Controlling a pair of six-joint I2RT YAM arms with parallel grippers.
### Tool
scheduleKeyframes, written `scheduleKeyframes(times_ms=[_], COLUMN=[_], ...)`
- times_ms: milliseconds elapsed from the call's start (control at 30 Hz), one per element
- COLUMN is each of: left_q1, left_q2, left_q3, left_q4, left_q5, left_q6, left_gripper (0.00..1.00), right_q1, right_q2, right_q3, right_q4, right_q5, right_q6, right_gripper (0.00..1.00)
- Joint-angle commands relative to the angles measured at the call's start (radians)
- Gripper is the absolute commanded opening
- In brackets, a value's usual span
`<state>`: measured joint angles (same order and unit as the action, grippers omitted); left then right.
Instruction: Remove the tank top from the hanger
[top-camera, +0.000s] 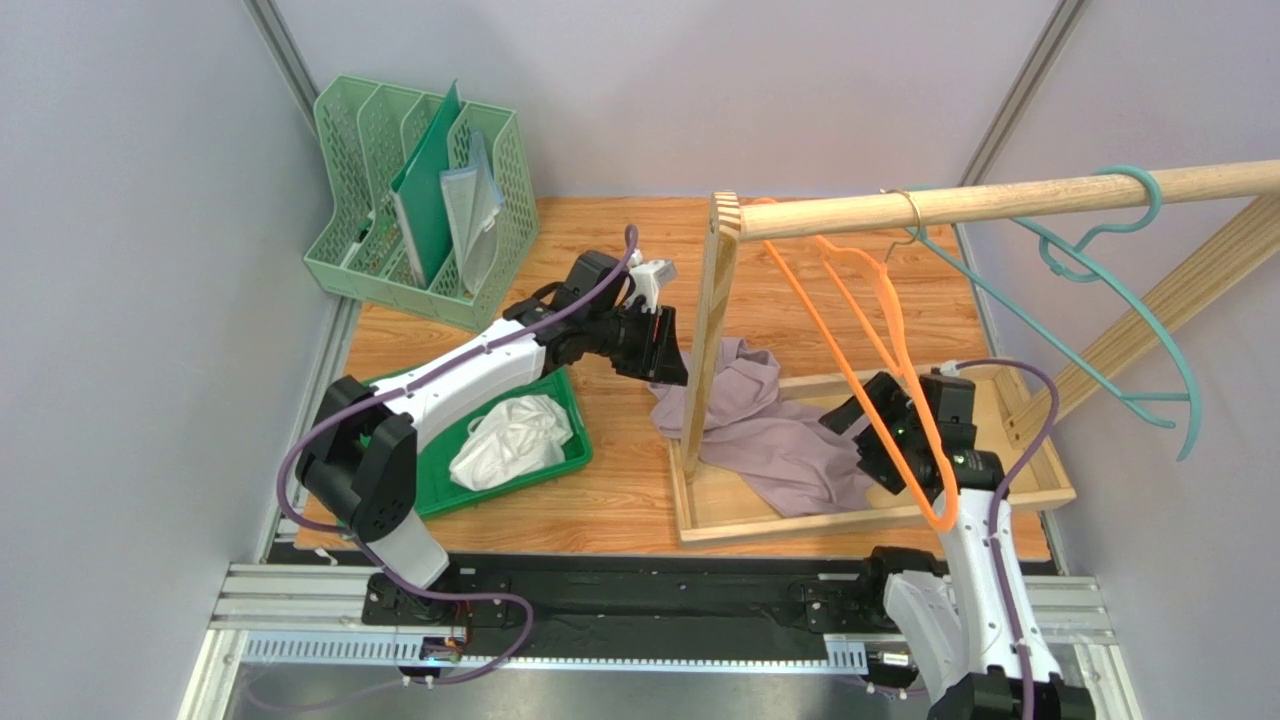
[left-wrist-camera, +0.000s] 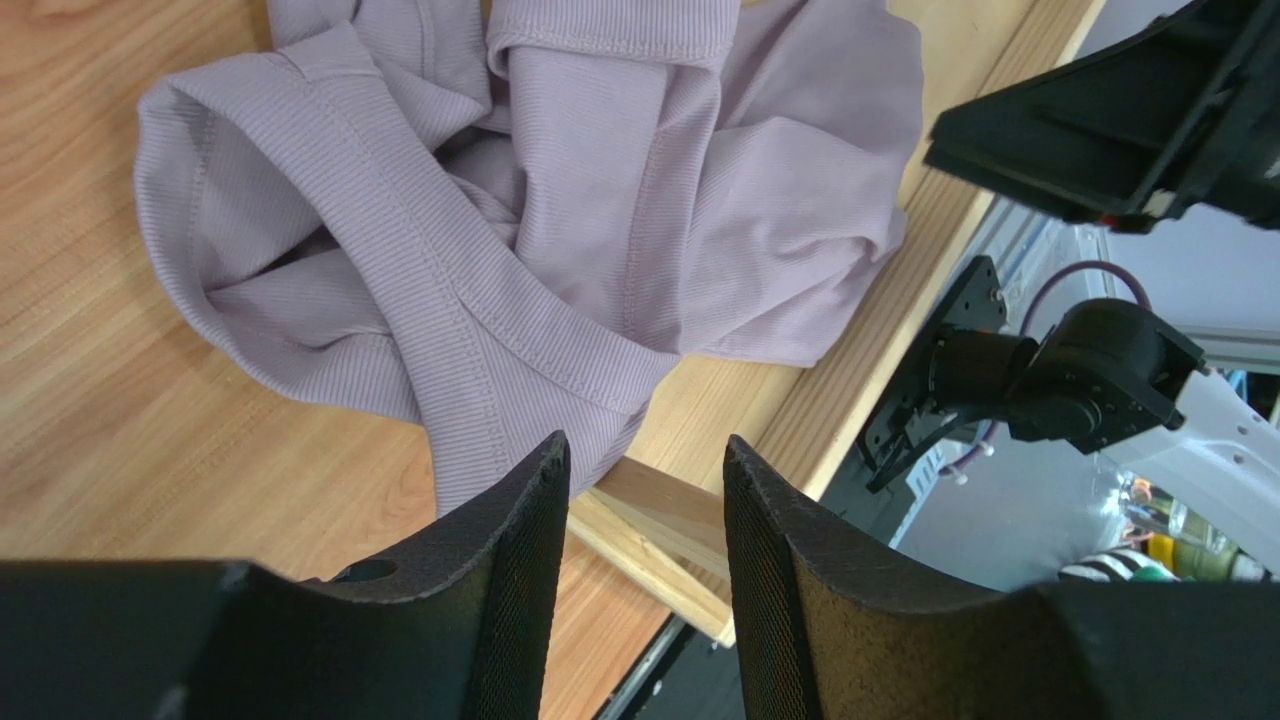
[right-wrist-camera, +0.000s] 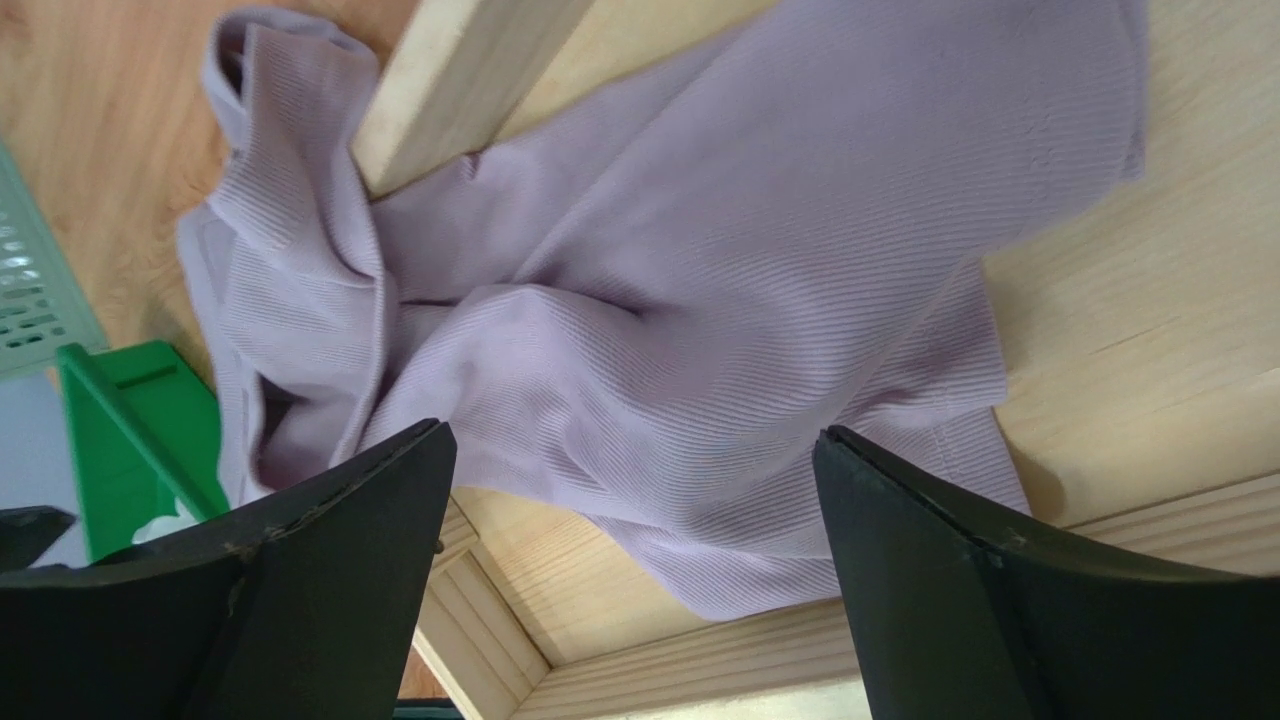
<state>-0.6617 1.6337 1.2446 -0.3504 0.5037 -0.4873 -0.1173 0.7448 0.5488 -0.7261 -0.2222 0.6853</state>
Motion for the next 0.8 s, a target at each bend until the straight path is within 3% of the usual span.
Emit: scheduleKeyframes(times_ms=[0,33,133,433,633,733,767], left_q1=[-0.006,-0.006,-0.006,-0.001,-0.001,0.001,0.002], left_q2=[-0.081,-0.093,-0.144,-0.262,-0.290,-0.304,-0.313], left_q3=[-0.023,-0.031,-0.057,-0.102,-0.137,-0.151,-0.154], left_q4=[0.056,0.056,0.054,0.007,0.004,0.007,0.010], left_q5=[-0.074,-0.088,-0.129,-0.195,-0.194,-0.205,-0.205], left_q6=[-0.020,-0.022,-0.027,-0.004,-0.004,-0.008,-0.010], left_gripper=[0.48,0.48,0.48,0.48,0.48,0.48,0.48], right_q1=[0.112,0.208,0.312,0.429,0.456,0.478,0.479], right_q2=[0.034,0.062,0.125,0.389,0.410,0.390,0.383], right_q3=[-0.020,-0.021,-0.023,-0.049,-0.066,-0.085,-0.092], right_q4=[0.116,0.125,0.161,0.419,0.543,0.602,0.619], right_q5=[0.139,0.218,0.337,0.330,0.288,0.262,0.247], right_q6=[0.124,0.160,0.207,0.324,0.361,0.367,0.369], right_gripper=[0.96,0.96,0.96,0.97,0.85,0.73,0.61])
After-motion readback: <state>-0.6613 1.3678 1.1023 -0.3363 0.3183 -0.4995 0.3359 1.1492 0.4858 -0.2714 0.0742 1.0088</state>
